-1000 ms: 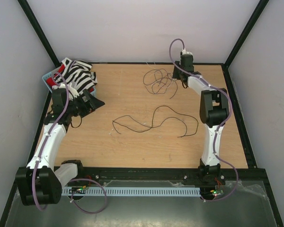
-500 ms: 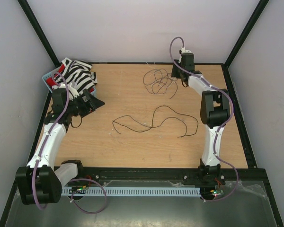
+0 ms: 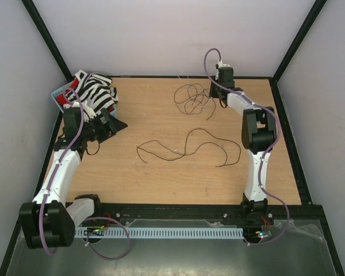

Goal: Zip-tie the wires
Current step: Pick up the cable at the center of the board.

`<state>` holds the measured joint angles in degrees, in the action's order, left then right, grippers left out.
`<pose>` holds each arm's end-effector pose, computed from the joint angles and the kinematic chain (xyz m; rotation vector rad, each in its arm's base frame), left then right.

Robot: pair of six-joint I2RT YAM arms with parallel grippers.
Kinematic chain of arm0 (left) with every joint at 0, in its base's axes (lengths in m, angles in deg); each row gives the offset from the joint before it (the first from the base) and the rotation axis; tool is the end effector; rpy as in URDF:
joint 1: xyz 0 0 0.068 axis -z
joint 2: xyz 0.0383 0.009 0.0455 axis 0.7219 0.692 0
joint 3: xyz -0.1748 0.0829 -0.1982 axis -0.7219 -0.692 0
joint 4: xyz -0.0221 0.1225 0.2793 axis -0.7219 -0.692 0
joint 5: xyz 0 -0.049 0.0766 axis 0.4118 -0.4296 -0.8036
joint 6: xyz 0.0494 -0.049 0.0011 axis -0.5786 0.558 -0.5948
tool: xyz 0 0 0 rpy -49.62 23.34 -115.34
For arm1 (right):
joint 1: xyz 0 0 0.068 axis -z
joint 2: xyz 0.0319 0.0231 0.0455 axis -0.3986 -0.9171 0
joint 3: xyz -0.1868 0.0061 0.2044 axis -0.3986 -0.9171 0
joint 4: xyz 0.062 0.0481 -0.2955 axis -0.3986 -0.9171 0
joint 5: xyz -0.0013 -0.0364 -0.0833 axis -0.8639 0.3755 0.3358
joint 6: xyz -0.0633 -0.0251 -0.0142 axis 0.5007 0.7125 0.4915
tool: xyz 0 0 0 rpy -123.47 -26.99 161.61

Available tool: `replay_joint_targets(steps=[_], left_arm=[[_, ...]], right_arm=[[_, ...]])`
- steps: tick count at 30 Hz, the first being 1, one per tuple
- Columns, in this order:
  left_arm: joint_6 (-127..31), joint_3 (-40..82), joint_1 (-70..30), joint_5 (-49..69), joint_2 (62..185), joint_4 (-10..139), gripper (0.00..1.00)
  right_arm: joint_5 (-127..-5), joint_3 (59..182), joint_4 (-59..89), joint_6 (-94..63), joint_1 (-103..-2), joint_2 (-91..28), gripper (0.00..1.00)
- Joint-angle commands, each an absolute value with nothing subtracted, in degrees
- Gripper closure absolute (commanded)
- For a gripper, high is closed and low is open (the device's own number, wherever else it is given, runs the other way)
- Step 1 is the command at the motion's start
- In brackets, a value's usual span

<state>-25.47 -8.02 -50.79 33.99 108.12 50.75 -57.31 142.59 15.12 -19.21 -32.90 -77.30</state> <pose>0.2925 -0.0069 0.2582 -0.3466 2.0816 -0.8894 0.5718 0.0935 0.1750 0.0328 2.0857 0.1890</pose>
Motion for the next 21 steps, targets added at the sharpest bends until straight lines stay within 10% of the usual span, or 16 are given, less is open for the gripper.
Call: replay_joint_targets(steps=[1,6,21], left_arm=[[-25.14,-7.58,-51.22,35.33,107.84,52.13,0.18],[-25.41,-5.6,-51.22,36.22,107.81,52.32,0.18],[-20.19,17.13,-51.09,50.61,118.28,68.03,0.08]], right_arm=[[-58.48,144.71,14.88,-18.7,-32.98,-78.27,0.69],[-59.35,145.11,14.11,-17.78,-32.98,-74.95,1.0],[-66.79,146.98,12.84,-15.16,-33.16,-48.95,1.0]])
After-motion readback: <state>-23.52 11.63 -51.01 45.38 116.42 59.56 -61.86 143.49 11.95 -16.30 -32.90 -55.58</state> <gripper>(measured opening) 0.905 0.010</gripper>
